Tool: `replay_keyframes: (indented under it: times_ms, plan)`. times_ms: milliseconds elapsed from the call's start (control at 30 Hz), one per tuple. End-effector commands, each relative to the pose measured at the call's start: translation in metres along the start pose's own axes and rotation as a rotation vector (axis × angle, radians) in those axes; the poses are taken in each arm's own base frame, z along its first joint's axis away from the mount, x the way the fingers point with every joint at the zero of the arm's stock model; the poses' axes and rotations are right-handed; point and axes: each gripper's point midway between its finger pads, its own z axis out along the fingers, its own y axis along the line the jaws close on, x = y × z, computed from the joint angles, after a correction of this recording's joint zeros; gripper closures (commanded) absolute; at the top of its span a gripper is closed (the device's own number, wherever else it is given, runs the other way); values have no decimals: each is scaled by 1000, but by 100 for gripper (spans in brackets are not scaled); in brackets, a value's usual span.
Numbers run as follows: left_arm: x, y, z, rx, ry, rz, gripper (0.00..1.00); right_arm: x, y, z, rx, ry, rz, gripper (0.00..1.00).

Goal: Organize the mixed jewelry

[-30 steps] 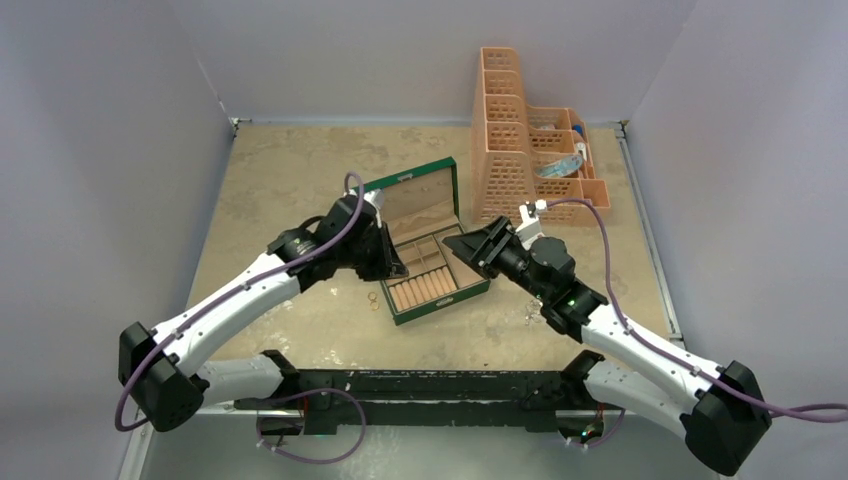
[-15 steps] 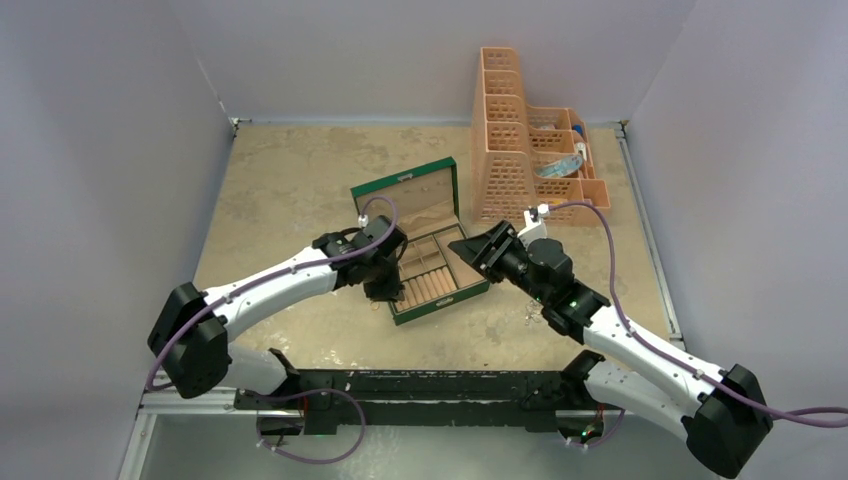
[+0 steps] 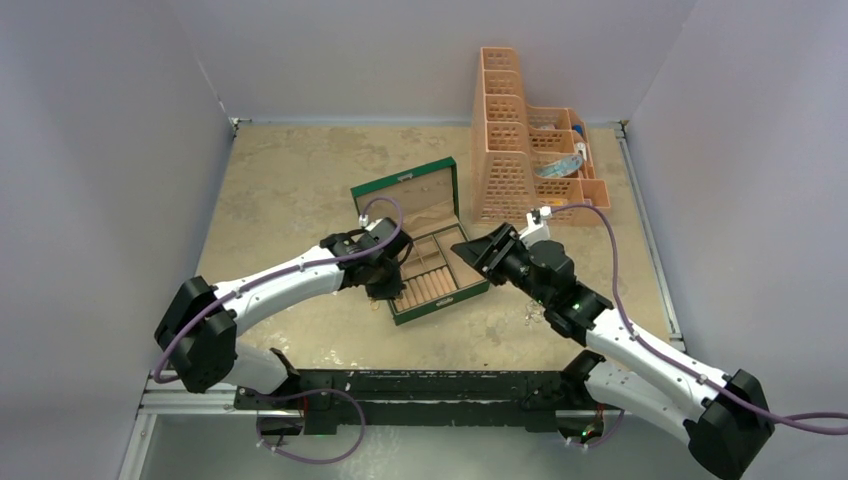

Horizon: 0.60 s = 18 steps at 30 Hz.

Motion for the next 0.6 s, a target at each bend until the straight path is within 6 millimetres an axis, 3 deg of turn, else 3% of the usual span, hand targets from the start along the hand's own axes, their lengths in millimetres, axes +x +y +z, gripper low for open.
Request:
replay_keyframes:
  times_ms: [0, 567]
  plan:
    - [-13, -12, 1, 23, -53, -11, 100, -11, 5, -4, -13, -51, -7, 39]
    - [-6, -2, 16, -6, -47, -16, 100, -12, 2, -6, -1, -56, -12, 39]
